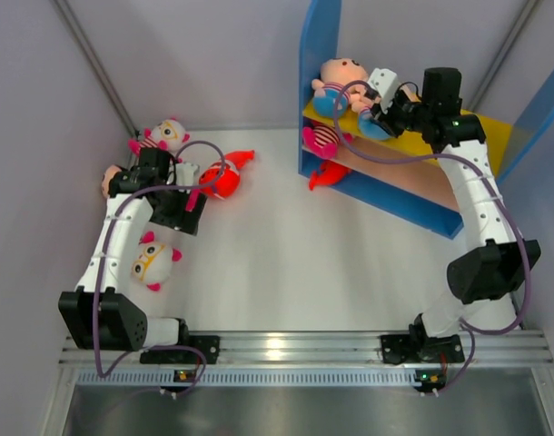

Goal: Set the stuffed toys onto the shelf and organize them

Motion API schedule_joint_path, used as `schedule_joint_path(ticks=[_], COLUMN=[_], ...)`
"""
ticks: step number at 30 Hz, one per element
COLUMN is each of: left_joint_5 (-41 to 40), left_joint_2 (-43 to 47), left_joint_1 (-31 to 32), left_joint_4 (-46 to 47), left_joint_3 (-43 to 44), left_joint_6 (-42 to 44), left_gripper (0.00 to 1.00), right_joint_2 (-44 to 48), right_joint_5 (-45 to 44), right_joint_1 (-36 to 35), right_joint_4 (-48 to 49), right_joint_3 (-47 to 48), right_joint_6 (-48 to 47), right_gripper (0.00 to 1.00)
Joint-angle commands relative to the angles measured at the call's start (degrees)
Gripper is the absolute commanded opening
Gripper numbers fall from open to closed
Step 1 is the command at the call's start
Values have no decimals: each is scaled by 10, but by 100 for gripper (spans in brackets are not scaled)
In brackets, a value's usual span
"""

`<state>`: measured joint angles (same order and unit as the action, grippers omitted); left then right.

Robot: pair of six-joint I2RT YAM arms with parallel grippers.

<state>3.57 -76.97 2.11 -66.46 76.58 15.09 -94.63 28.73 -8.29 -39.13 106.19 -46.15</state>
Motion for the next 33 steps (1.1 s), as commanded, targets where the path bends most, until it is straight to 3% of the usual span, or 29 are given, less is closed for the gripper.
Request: schedule_joint_path(ticks=[1,6,7,9,10,14,17,21,25,33], left_joint_5=[1,0,1,1,1,1,-21,-177,-242,-283], left_joint_2=[14,12,10,2,-3,-44,-77,-153,-228,-424], left_joint_1=[-4,-5,-6,-11,-13,-53,-86,-112,-113,-156], left_joint_4=[14,16,18,23,26,46,64,123,171,178], left_joint_3=[1,-5,-5,-6,-6,17,37,73,121,300], left_joint_6=[3,6,5,3,3,4,2,5,23,2], left_gripper=[99,99,99,99,99,99,99,95,94,96], right_joint_2=[19,-11,-13,-9,-7,17,32,70,103,154], right_joint_5=[29,27,26,26,30,48,53,68,70,68], right_joint_1=[11,34,34,35,35,33,34,29,24,22], right_joint_4=[42,29,36,39,38,49,61,78,103,110], right_joint_3=[-14,33,32,32,32,28,29,21,-7,-52], right_joint_6=[37,71,75,80,80,95,106,109,108,92], right_gripper=[21,29,40,49,59,78,83,87,89,90])
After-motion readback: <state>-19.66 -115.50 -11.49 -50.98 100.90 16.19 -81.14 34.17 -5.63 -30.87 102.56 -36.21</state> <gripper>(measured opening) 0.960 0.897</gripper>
